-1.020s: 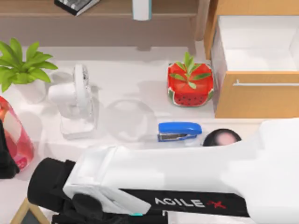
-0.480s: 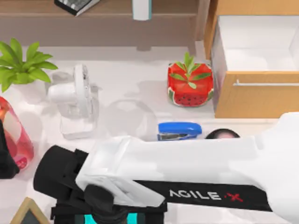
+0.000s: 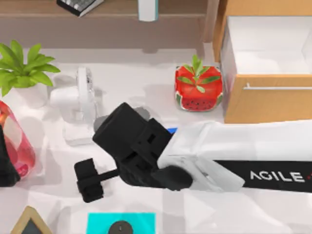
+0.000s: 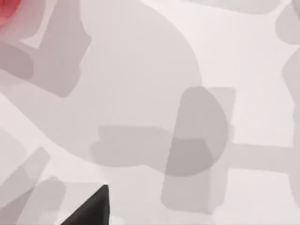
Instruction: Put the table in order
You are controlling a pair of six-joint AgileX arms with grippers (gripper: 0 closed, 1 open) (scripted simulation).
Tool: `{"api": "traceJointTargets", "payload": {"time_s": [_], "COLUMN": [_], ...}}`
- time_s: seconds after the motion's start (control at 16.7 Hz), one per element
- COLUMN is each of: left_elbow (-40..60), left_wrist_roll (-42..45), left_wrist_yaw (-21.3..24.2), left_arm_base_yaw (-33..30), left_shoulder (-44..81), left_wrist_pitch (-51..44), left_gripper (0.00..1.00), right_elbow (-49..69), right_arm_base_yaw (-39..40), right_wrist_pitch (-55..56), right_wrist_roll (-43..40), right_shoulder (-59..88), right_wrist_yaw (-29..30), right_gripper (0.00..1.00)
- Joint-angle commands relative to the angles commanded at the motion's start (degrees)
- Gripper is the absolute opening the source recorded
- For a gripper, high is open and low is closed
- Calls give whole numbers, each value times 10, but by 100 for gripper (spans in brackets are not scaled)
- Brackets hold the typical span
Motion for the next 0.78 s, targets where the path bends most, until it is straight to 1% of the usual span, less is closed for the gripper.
{"api": "traceJointTargets", "payload": {"time_s": [0.18,0.42,0.78], "left_elbow": [0,0,0], "left_wrist_roll": [0,0,0], "left_wrist_yaw": [0,0,0], "left_arm_base_yaw": [0,0,0], "left_shoulder": [0,0,0], "left_wrist_pitch": [0,0,0], "left_gripper": [100,100,100], "right_elbow": [-97,-231,-415], "right_arm_base_yaw": [-48,-119,-229], "right_wrist_pitch": [181,439,803], "right_wrist_roll": [-170,-416,-783], "right_shoulder": [-45,-93,-123], "right_wrist_yaw": [18,43,78], "right_gripper": [100,100,100]}}
